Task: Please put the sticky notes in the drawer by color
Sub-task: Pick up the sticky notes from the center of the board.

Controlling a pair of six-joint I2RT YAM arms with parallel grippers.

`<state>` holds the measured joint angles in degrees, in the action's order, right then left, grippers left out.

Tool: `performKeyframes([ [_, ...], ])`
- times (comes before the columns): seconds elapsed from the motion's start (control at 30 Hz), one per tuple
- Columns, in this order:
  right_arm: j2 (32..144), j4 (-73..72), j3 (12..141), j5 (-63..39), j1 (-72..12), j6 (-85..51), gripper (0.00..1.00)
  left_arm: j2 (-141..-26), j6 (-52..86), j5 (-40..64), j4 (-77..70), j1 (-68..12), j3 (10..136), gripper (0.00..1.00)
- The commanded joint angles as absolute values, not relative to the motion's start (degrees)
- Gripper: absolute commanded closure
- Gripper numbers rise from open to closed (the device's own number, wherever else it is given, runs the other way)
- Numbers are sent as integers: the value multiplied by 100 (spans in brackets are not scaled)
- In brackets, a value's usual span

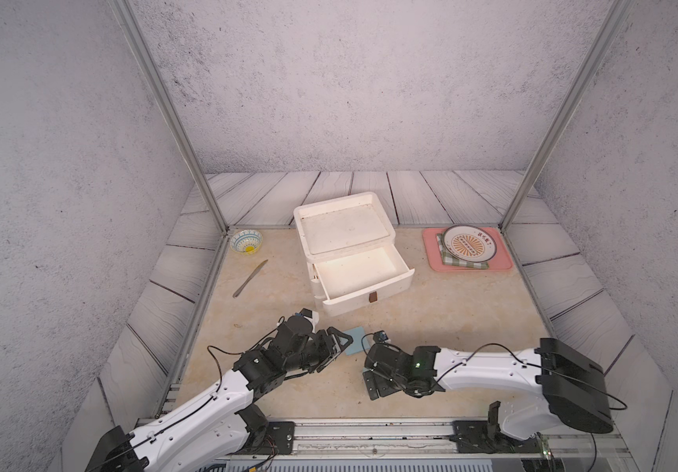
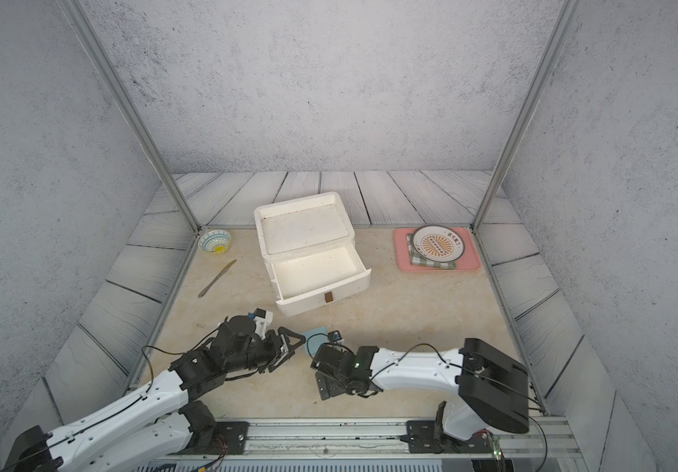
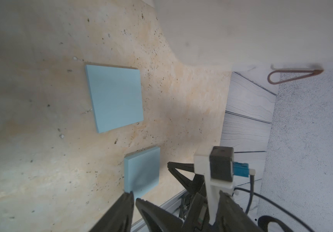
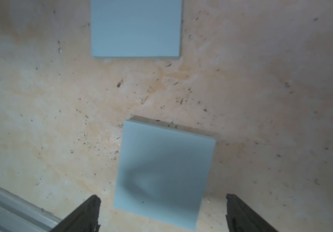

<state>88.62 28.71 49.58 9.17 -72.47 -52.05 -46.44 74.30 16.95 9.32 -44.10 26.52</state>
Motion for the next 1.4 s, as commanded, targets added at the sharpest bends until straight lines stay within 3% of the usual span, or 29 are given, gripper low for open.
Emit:
performKeyframes([
  [0.0,9407,3675,5542,1261,-7468,-5482,1,-4233,7216,1394,1300,-4376,2725,30],
  [0.3,9267,4281,5463,1704,-7576,-6015,1,-3654,7233,1230,1518,-4219,2518,30],
  [0.73,9636,3632,5634,1312,-7567,-5805,1,-3840,7153,1339,1529,-4203,2609,30],
  [1.07,9554,3013,4967,779,-7181,-5821,1,-4003,7110,1345,1424,-4200,2621,30],
  [1.37,9653,3379,5309,841,-7185,-5556,23,-3940,7068,1312,1497,-4188,2632,29],
])
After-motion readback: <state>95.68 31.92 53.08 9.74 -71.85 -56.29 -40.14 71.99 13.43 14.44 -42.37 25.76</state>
